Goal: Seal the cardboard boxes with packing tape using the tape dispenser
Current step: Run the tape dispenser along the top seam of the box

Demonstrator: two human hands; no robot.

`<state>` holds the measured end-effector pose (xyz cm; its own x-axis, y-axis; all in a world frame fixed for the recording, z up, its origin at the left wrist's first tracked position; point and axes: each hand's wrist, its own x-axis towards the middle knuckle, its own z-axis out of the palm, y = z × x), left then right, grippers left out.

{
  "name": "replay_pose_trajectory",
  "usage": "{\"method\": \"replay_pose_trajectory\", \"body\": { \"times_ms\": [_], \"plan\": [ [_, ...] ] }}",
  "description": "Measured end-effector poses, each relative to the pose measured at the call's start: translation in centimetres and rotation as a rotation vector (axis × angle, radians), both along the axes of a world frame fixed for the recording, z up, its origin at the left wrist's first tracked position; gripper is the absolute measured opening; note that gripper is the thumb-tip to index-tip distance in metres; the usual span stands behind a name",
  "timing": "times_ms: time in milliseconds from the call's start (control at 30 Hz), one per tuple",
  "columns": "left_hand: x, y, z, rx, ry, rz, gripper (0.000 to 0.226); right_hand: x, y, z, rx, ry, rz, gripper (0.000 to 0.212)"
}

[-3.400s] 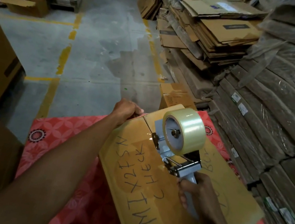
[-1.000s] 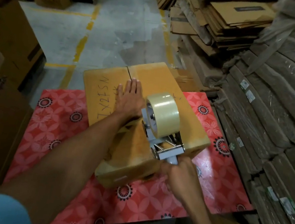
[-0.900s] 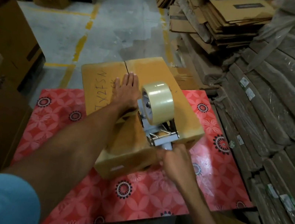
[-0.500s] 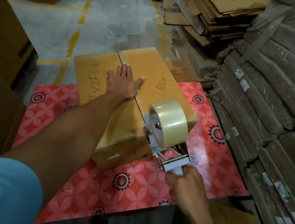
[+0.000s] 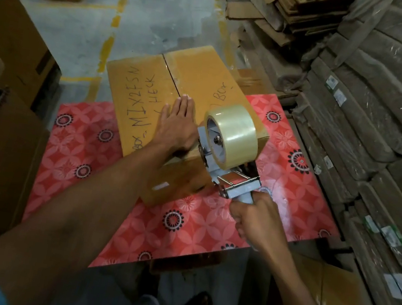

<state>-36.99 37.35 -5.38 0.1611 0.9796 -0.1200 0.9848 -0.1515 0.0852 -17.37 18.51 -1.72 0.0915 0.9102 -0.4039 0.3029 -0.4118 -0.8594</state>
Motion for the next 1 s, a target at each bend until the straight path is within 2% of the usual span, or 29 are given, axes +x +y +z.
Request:
{"method": "replay_pose_trajectory", "body": {
  "times_ms": [200,300,500,600,733,800,867,933,1000],
  "plan": [
    [0.3,0.2,-0.3,0.007,-0.091,0.067,0.1,2.4,-4.8,-0.8,-0.017,-0.29,0.183,0.026],
    [0.5,-0.3,-0.1,0.033,-0.094,0.072,0.098,2.0,-3.9,-2.1,-0.04,-0.203,0.016,0.022],
    [0.3,-2.1,-0.5,0.085,-0.088,-0.17,0.083,0.1,-1.9,-5.3,-0.05,-0.057,-0.034,0.009],
    [-0.2,-2.8,-0.7,0.07,-0.103,-0.218,0.088,-0.9,-1.6,-6.7,-0.066,0.015,-0.07,0.011],
    [-0.2,-2.6,-0.5,0.06,-0.173,-0.187,0.084,-2.0,-2.1,-7.1,-0.214,0.314,-0.166,0.014],
    [-0.1,-2.7,-0.3,0.035,-0.146,-0.185,0.091,-1.9,-3.3,-7.5,-0.267,0.427,-0.211,0.012],
    [-0.1,-2.8,-0.1,0.017,-0.093,-0.203,0.108,-1.6,-4.8,-8.2,-0.237,0.503,-0.29,0.006],
    [-0.2,-2.9,0.0,0.015,-0.073,-0.217,0.118,-1.1,-5.4,-9.3,-0.191,0.501,-0.438,0.007],
    [-0.2,-3.0,0.0,0.018,-0.068,-0.232,0.118,0.6,-4.7,-10.5,-0.125,0.359,-0.57,0.014]
  ]
}}
